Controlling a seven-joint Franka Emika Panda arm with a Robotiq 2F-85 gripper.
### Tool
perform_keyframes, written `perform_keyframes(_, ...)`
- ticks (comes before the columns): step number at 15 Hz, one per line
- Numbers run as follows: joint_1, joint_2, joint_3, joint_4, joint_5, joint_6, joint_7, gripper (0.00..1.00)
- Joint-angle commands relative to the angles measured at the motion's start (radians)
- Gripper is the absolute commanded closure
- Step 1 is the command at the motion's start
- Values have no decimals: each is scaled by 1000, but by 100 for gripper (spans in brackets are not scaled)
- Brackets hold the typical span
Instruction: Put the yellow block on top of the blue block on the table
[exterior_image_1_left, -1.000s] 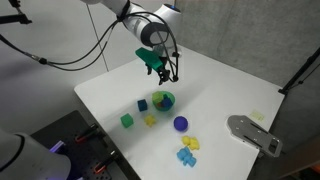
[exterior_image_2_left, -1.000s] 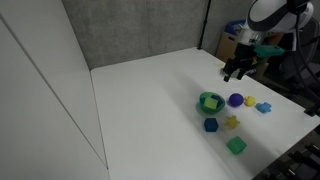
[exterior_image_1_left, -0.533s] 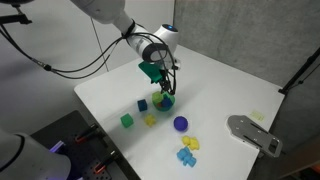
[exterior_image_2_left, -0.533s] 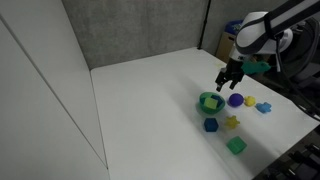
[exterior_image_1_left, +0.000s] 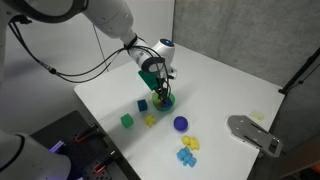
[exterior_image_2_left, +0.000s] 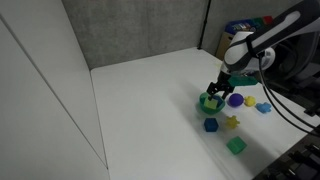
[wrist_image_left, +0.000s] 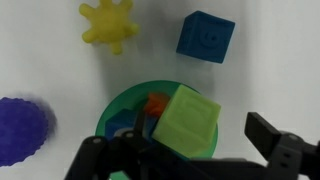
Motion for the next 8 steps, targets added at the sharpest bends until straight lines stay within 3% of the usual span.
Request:
perform_keyframes(1,-24,72,35,72,43,23,20,0)
perform_keyframes(8,-31,157,57,139,75,59,38,0)
